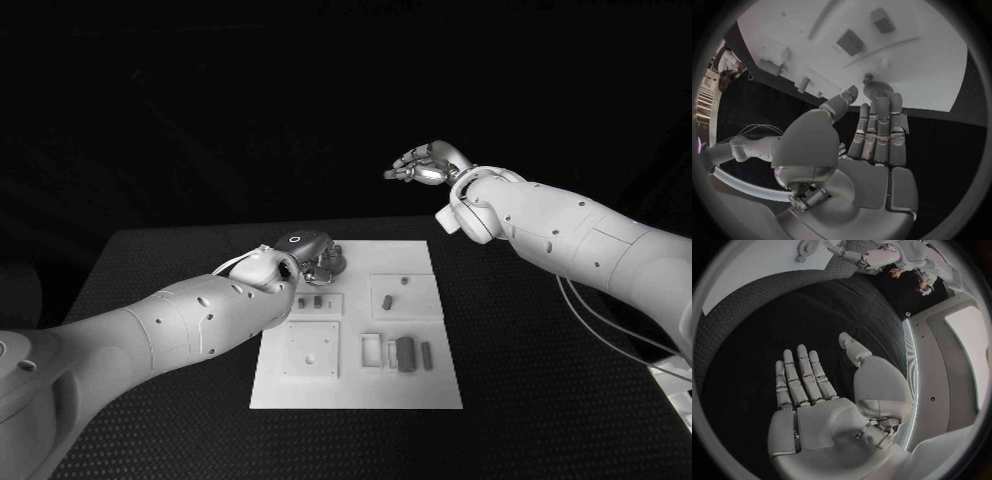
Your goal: Assemble the parts on the task board
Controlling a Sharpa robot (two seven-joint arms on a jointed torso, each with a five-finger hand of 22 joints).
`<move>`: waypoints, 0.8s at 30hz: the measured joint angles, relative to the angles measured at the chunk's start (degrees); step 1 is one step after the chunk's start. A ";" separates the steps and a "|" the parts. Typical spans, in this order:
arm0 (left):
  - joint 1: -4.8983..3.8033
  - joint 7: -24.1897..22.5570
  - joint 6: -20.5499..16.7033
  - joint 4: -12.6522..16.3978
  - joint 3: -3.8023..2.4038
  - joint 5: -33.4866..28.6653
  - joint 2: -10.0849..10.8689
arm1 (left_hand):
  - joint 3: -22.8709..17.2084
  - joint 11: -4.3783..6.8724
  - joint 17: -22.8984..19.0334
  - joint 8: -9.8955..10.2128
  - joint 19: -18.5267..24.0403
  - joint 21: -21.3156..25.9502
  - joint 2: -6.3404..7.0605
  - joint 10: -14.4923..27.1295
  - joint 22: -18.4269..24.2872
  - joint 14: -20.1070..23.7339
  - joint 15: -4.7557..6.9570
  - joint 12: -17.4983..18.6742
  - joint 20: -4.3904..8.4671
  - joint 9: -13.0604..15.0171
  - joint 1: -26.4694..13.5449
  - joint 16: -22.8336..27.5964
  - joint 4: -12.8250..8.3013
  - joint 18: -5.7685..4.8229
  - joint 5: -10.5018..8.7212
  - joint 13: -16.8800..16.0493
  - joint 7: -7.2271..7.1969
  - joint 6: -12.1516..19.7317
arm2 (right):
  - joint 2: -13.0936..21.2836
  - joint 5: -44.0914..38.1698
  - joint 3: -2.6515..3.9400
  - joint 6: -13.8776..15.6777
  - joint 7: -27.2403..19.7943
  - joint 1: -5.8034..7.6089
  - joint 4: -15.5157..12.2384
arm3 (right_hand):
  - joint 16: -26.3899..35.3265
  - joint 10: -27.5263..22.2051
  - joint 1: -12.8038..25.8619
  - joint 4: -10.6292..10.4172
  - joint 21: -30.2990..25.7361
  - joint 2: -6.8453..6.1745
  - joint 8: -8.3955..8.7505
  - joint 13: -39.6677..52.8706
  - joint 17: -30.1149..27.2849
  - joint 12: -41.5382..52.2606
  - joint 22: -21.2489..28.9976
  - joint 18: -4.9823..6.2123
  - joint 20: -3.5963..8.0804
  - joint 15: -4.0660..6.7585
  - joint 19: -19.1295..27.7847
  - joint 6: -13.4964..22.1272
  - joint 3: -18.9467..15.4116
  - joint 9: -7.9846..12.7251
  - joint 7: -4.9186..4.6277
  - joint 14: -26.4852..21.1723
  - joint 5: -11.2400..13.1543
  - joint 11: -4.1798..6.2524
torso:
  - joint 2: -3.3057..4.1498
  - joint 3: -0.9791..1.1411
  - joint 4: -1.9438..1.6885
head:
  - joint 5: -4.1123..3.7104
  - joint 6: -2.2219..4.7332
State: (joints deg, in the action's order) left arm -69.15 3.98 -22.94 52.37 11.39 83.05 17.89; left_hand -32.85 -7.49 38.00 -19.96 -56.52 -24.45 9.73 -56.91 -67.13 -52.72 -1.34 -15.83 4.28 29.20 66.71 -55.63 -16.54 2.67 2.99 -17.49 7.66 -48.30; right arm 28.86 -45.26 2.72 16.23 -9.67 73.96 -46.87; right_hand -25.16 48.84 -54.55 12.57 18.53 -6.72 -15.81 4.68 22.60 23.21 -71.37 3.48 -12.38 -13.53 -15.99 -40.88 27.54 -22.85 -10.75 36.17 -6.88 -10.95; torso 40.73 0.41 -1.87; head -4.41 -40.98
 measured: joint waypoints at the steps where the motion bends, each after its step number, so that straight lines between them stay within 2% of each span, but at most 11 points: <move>1: 0.13 -0.10 0.17 -0.16 0.00 0.10 -0.09 | 0.20 0.00 -0.01 0.00 0.00 0.00 0.00 0.00 -0.02 0.00 0.00 0.42 0.00 -0.10 0.00 -0.05 0.08 0.00 0.00 0.21 0.00 0.00 | -0.02 0.00 0.00 -0.01 -0.01 0.00 0.00 | 0.00 0.00 0.00 0.00 0.00 0.00 0.00 0.00 0.00 0.00 0.05 0.00 0.00 0.00 0.00 0.00 0.00 0.00 0.00 0.00 0.00 0.00 | 0.00 0.00 0.00 | -0.02 -0.01; 6: 0.82 -0.53 1.37 -0.90 0.04 0.52 -0.32 | 0.34 0.22 -0.08 0.39 -0.43 0.00 0.00 0.21 -0.13 0.00 0.00 1.96 0.01 -0.56 0.00 -0.27 0.02 0.00 0.00 1.22 0.00 0.00 | -0.11 0.01 0.00 -0.08 -0.03 0.00 -0.03 | 0.00 0.00 0.00 0.00 -0.22 0.00 -0.20 -0.05 -0.01 0.00 0.07 0.00 0.00 0.00 0.00 0.00 0.00 0.05 0.00 0.00 0.00 0.00 | -0.01 0.00 -0.03 | -0.19 -0.09; 16: 1.05 -1.18 2.99 -1.65 0.02 0.86 -0.63 | 0.34 0.27 -0.07 1.04 -1.12 0.01 -1.18 0.18 -0.62 -0.32 0.32 3.17 0.29 -1.16 1.17 -1.13 0.02 0.00 0.01 2.04 -0.55 0.12 | -0.11 0.03 0.00 -0.13 -0.05 0.00 -0.12 | 0.00 0.00 0.00 0.16 -0.22 0.00 -0.20 -0.05 -0.01 0.00 0.12 0.01 0.00 0.00 0.00 0.00 -0.16 0.05 0.00 0.00 0.00 0.00 | -0.11 0.00 -0.10 | -0.40 -0.26; 18: 1.12 -1.22 3.32 -1.91 0.02 0.89 -0.77 | 0.17 0.70 0.00 1.04 -1.66 0.00 -1.37 -0.31 -0.86 -0.92 0.51 3.24 0.44 -1.25 1.37 -1.60 0.19 0.00 0.01 2.20 -0.27 -0.58 | -0.11 0.03 0.00 -0.14 -0.06 0.00 -0.13 | 0.00 0.00 0.00 0.16 -0.22 0.00 -0.20 -0.10 -0.01 0.00 0.12 0.01 0.00 0.00 0.00 0.00 -0.16 0.05 0.00 0.00 0.00 0.00 | -0.12 -0.01 -0.10 | -0.42 -0.26; 24: 1.71 -1.36 4.03 -2.84 0.00 0.93 -1.15 | -0.16 0.56 0.05 1.04 -1.66 0.00 -1.59 -0.74 -1.06 -0.93 0.52 3.86 0.44 -1.55 1.60 -1.60 0.05 0.00 0.01 2.55 -0.10 -0.72 | -0.12 0.03 0.00 -0.15 -0.07 0.00 -0.19 | 0.00 0.00 0.00 0.16 -0.22 0.00 -0.20 -0.10 -0.02 0.00 0.17 0.00 0.00 0.00 0.00 0.00 -0.16 0.05 0.00 0.00 0.00 0.00 | -0.12 -0.02 -0.11 | -0.48 -0.18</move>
State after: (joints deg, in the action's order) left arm -67.44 2.62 -18.91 49.52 11.39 83.98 16.74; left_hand -33.00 -6.94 38.05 -18.92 -58.18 -24.45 8.14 -57.65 -68.19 -53.65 -0.82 -11.96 4.72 27.65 68.31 -57.24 -16.49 2.67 3.00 -14.94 7.55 -49.02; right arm 28.74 -45.23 2.72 16.08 -9.74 73.96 -47.06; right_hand -25.16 48.84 -54.55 12.73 18.31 -6.72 -16.01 4.58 22.58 23.21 -71.20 3.48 -12.39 -13.53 -15.98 -40.88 27.37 -22.80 -10.75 36.17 -6.87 -10.95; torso 40.61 0.40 -1.98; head -4.89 -41.17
